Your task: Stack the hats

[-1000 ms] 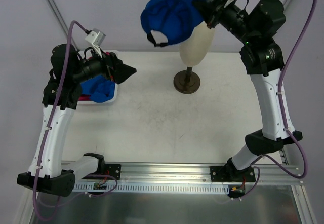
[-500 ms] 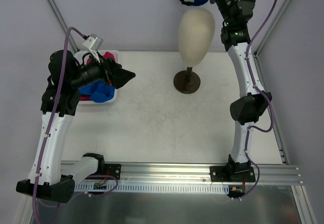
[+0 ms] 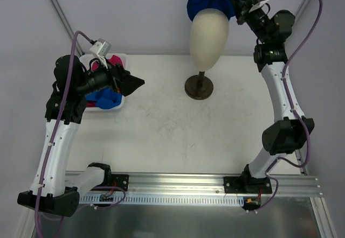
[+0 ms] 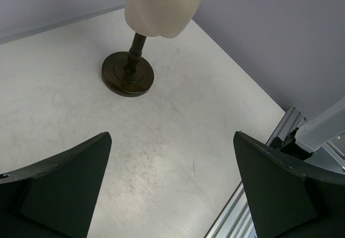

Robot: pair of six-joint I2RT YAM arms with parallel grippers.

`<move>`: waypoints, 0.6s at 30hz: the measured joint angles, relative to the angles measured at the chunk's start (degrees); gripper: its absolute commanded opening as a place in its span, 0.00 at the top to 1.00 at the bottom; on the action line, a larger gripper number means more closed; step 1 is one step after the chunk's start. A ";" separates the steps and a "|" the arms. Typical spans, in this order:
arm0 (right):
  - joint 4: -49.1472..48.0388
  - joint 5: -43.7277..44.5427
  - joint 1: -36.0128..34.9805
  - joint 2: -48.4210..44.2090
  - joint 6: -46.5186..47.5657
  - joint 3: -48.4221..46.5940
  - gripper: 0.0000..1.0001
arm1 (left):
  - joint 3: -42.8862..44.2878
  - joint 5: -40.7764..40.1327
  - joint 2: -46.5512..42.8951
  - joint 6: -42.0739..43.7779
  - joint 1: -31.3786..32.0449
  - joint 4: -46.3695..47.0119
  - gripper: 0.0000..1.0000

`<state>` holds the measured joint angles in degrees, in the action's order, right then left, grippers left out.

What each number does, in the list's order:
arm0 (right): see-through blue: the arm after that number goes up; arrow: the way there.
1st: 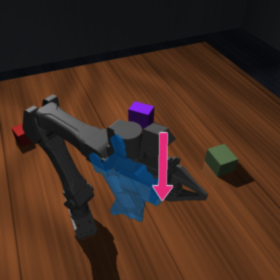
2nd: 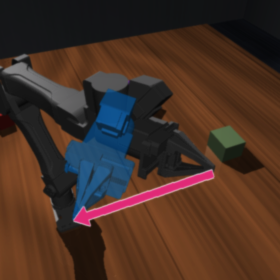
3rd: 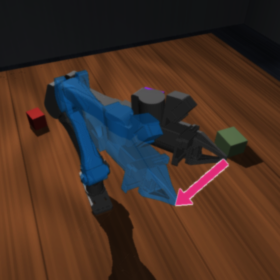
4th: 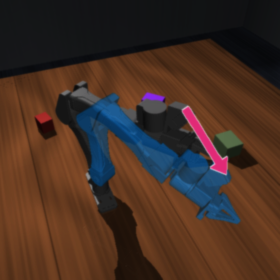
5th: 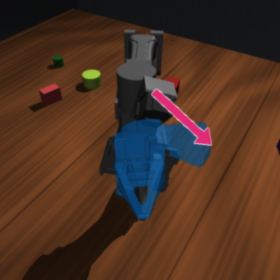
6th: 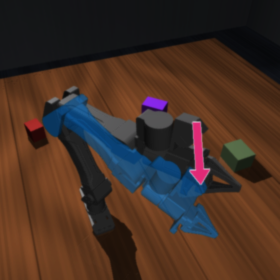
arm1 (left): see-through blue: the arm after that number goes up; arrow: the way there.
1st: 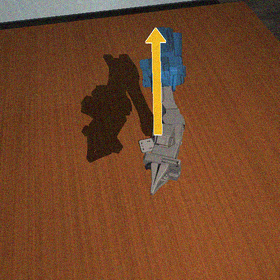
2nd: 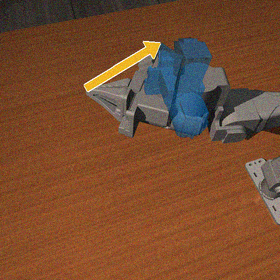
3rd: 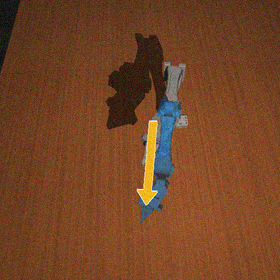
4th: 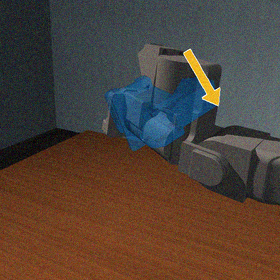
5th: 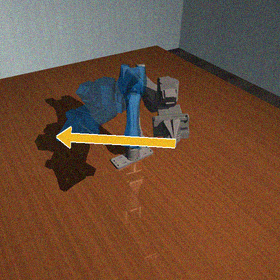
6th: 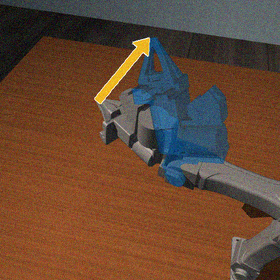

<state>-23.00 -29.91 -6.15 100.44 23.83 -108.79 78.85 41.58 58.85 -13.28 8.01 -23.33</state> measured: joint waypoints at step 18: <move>-8.02 -13.00 -1.07 -17.16 12.04 24.90 1.00 | 2.08 0.90 1.27 0.35 0.00 0.07 0.01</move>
<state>-31.03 -42.92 -7.22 83.29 35.88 -83.90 80.93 42.48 60.12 -12.93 8.01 -23.27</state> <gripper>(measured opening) 0.036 0.987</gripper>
